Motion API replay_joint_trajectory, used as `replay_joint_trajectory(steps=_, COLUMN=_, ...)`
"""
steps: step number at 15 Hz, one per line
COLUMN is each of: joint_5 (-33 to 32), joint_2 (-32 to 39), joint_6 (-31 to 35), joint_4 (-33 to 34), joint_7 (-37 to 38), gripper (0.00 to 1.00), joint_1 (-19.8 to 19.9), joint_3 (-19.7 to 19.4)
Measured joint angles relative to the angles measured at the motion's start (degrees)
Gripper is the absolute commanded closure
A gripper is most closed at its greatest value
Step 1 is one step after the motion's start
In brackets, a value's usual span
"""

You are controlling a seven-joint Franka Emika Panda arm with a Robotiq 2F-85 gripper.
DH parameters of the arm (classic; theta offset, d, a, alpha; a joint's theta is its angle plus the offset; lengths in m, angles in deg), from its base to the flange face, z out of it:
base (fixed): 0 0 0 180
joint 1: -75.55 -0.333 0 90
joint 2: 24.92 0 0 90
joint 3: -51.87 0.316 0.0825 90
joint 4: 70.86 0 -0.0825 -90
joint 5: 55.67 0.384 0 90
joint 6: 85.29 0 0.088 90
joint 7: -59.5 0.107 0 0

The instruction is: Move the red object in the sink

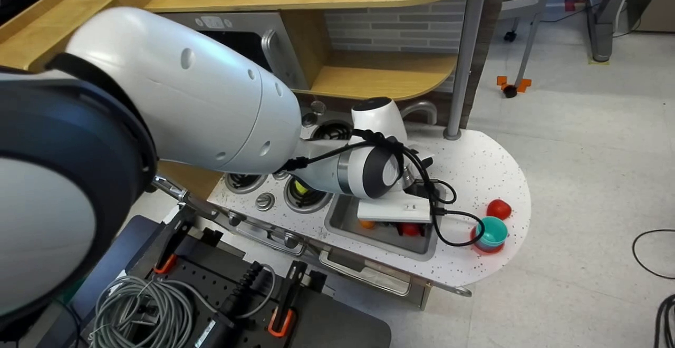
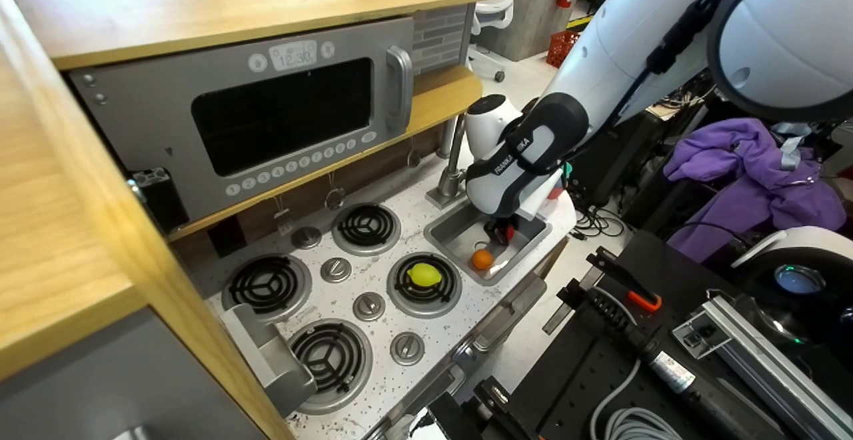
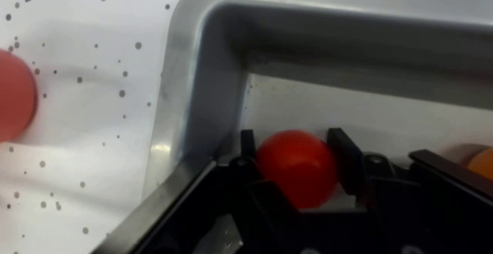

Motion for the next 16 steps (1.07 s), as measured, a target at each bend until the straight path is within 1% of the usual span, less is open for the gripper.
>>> replay_joint_trajectory(steps=3, joint_5=0.0, joint_2=-0.1, joint_6=-1.5, joint_4=0.0, joint_7=-0.6, gripper=0.75, joint_1=0.0, joint_3=0.0)
replay_joint_trajectory(steps=7, joint_5=0.0, joint_2=-0.1, joint_6=-1.9, joint_4=0.0, joint_7=-0.8, gripper=0.75, joint_1=0.0, joint_3=0.1)
replay_joint_trajectory(steps=8, joint_5=0.0, joint_2=-0.1, joint_6=-2.0, joint_4=0.0, joint_7=-0.8, gripper=0.25, joint_1=0.0, joint_3=0.1)
replay_joint_trajectory(steps=9, joint_5=0.0, joint_2=-0.1, joint_6=-2.0, joint_4=0.0, joint_7=-0.8, gripper=0.24, joint_1=0.1, joint_3=0.1)
replay_joint_trajectory(steps=12, joint_5=0.0, joint_2=0.0, joint_6=-2.2, joint_4=-0.1, joint_7=-1.0, gripper=0.05, joint_1=0.2, joint_3=0.7)
replay_joint_trajectory(steps=13, joint_5=0.0, joint_2=-0.1, joint_6=-2.2, joint_4=-0.2, joint_7=-1.1, gripper=0.01, joint_1=0.3, joint_3=1.0)
replay_joint_trajectory(steps=16, joint_5=0.0, joint_2=-0.6, joint_6=-2.2, joint_4=-0.7, joint_7=-2.6, gripper=0.00, joint_1=1.2, joint_3=2.3)
